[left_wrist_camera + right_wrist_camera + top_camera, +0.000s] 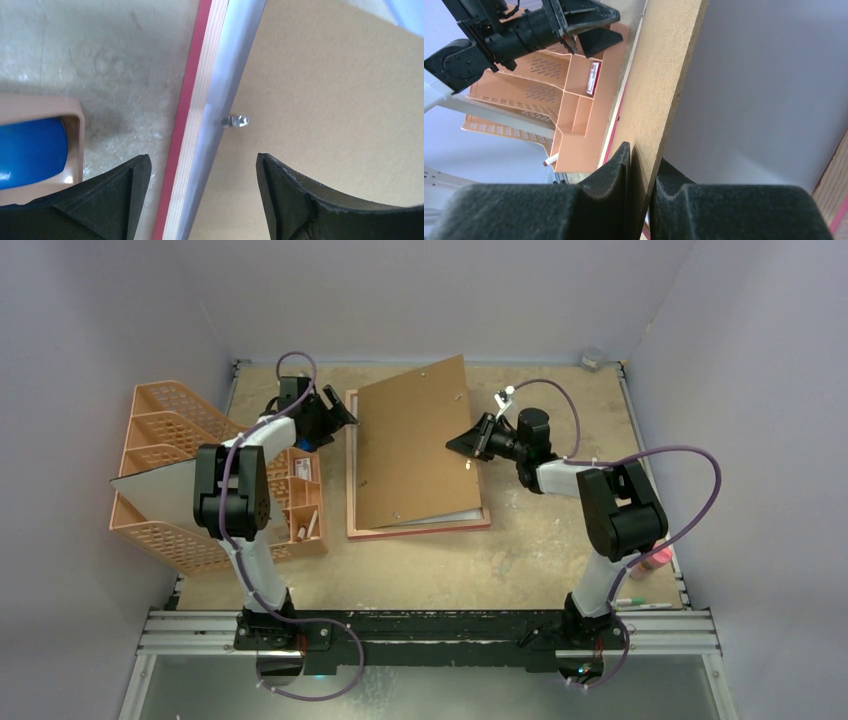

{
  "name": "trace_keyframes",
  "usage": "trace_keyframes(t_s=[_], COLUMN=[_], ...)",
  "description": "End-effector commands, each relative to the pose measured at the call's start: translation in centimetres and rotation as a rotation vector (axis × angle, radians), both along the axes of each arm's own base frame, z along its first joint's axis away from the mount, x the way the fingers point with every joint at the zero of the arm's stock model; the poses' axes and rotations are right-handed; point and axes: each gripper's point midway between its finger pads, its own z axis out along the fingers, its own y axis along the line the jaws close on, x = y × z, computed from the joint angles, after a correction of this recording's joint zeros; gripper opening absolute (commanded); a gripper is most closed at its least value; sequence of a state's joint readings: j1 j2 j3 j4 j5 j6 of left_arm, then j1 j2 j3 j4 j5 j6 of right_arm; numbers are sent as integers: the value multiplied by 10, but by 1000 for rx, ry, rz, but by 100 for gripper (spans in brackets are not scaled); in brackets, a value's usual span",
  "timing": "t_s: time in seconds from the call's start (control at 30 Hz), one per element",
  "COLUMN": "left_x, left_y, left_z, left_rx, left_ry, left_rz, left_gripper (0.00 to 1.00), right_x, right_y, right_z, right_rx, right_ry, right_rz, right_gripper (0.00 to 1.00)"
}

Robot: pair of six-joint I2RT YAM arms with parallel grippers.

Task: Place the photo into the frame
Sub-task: Place the photo frame item in the photo frame.

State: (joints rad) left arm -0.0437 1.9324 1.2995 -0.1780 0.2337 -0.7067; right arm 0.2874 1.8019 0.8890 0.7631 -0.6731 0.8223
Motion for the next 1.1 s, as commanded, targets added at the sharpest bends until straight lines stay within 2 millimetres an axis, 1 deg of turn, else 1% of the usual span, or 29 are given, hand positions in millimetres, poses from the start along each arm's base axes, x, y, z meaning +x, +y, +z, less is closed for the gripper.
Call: trace_keyframes(t_s=[0.0,0.07,0.2,0.3,0.47,0.53,0.63,0.77,0.87,1.07], left_x=[36,40,43,42,39,37,35,31,27,27], left_y=[15,16,25,28,23,19,13,6,7,11], left_z=[27,23,15,6,-7,-9,-9,-4,1,19], left_rx=[20,27,67,89,77,61,37,14,33,68], left_ry=[-107,-101,-85,-63,-39,-37,-46,-76,-101,-171], left_rz=[87,90,127,134,99,79,56,10,-6,-20], left_gripper=[80,80,80,76,73,71,69,66,65,66], right_x=[-7,-7,-8,-7,-5,-4,-2,2,5,7], right_y=[6,6,6,6,7,7,7,7,7,7], right_z=[40,41,40,41,40,39,39,38,36,30], right_rx=[49,53,54,56,61,61,59,56,53,48], right_ry=[-179,-185,-186,-193,-188,-183,-180,-175,-169,-156], right_rz=[72,74,75,71,71,70,64,51,48,44], right_gripper=[0,0,0,0,0,0,0,0,0,0])
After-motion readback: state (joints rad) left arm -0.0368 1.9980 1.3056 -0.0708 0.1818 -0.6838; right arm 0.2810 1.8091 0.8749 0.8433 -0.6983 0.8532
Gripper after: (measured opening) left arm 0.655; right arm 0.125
